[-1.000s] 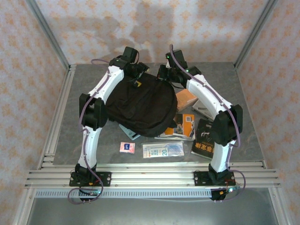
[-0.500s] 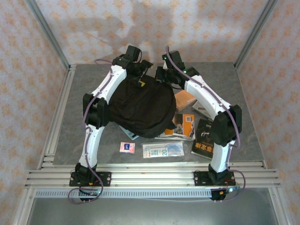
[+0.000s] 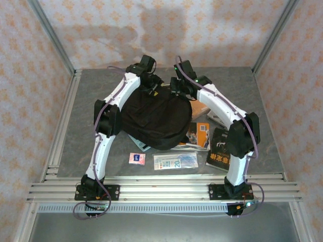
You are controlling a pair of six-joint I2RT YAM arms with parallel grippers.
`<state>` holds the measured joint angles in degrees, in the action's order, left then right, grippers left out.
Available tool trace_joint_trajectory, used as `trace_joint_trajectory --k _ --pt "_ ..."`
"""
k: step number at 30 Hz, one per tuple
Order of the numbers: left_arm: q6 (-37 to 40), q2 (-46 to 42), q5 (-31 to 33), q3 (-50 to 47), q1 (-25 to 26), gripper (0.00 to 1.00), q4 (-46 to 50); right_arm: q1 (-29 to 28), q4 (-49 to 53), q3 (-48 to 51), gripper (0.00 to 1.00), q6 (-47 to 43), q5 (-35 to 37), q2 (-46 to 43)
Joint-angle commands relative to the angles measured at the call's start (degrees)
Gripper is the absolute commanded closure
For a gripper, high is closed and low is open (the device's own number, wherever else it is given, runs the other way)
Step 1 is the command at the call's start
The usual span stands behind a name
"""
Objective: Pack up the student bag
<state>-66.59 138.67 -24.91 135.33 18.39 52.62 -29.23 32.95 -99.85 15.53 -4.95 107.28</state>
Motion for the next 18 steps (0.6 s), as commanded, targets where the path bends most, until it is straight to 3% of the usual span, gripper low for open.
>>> trace_joint_trajectory --k 1,2,5,10,15,16,18 --pt "9.0 -9.3 7.1 0.7 0.3 0.47 7.8 2.7 3.7 -2.9 0.57 -1.4 3.0 1.9" --pt "10.8 -11.6 8.1 -0.6 0.3 0.45 8.7 3.1 5.3 -5.6 0.47 -2.9 0.4 4.4" --pt "14.1 -19.5 9.1 -8.0 0.3 0.43 8.1 3.4 12.7 -16.1 0.33 -8.9 -4.6 13.5" --pt "12.8 -34.5 9.7 -26.0 -0.3 0.43 4.9 5.6 13.5 -27.7 0.27 -9.3 -20.2 25.6" --pt "14.9 -43.8 8.9 -34.8 -0.5 0.43 7.3 5.8 13.1 -33.2 0.31 -11.1 -29.5 33.3" --pt "15.5 -44.8 8.9 -35.4 -0.6 0.43 8.5 5.8 13.1 -34.0 0.36 -11.3 -29.6 34.4" --pt "16.6 -47.1 9.3 -37.0 -0.8 0.43 10.5 5.9 13.1 -36.1 0.57 -11.6 -30.7 36.7"
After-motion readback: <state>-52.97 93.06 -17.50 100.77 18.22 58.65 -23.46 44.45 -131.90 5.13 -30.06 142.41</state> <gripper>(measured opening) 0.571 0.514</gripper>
